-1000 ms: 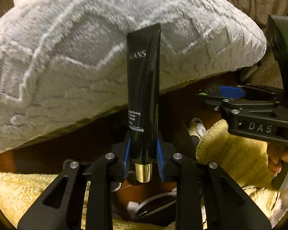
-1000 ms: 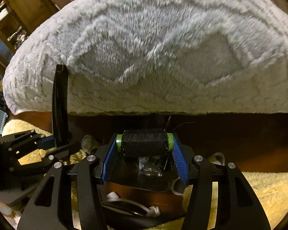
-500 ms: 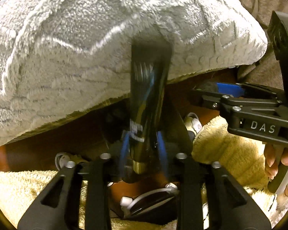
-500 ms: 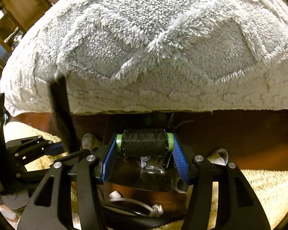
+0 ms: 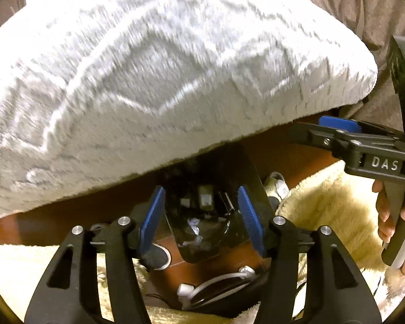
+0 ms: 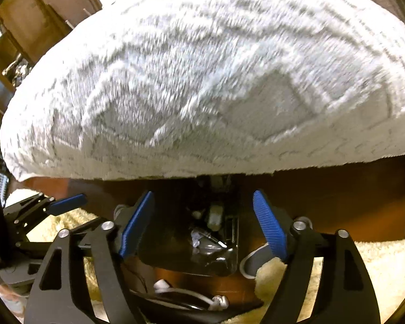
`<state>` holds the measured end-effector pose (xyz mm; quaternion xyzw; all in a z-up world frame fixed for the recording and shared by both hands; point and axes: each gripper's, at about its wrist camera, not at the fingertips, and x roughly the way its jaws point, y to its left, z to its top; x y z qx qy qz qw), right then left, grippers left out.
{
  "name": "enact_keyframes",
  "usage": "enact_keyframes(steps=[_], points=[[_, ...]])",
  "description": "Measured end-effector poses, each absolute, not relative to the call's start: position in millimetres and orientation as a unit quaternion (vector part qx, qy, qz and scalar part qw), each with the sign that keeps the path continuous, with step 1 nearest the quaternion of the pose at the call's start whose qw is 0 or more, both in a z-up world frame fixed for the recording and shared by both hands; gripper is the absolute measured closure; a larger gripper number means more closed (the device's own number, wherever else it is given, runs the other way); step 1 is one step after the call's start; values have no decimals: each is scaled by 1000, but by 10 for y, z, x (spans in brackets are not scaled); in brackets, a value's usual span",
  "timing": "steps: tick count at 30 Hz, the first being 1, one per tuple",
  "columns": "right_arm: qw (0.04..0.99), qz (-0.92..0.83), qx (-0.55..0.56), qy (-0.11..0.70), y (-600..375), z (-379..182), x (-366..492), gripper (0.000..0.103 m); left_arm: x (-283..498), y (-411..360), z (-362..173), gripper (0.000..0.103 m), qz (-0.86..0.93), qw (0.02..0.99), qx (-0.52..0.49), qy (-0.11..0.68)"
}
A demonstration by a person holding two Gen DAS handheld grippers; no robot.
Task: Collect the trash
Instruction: 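Move both tools back over the remaining items on the blanket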
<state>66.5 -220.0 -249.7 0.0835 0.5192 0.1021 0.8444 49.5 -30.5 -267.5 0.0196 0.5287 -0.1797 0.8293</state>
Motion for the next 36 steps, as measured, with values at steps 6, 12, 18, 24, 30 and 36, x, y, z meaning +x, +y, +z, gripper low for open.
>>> enact_keyframes(steps=[6,12,18,24,30,36], points=[[864,101,85,487,-2346,-2105,719,16,521,-161,-2255,36,-163,858,22,486],[891,88,70,440,-2493,-1642,934,15,748,-23,-1836,29,-150,879,20,452],[903,58,55,421,-2609,-1431,1425,15,1123,75,-1532,24,-128,892,25,432],[906,46,50,418,-2564,-1537,1964,15,1590,-116,-1548,23,-126,893,34,431],[908,36,19,417,-2452,-1592,2364,15,2086,-239,-1539,13,-122,893,51,430],[905,51,19,422,-2385,-1600,2870,15,2547,-393,-1560,12,-127,893,56,428]])
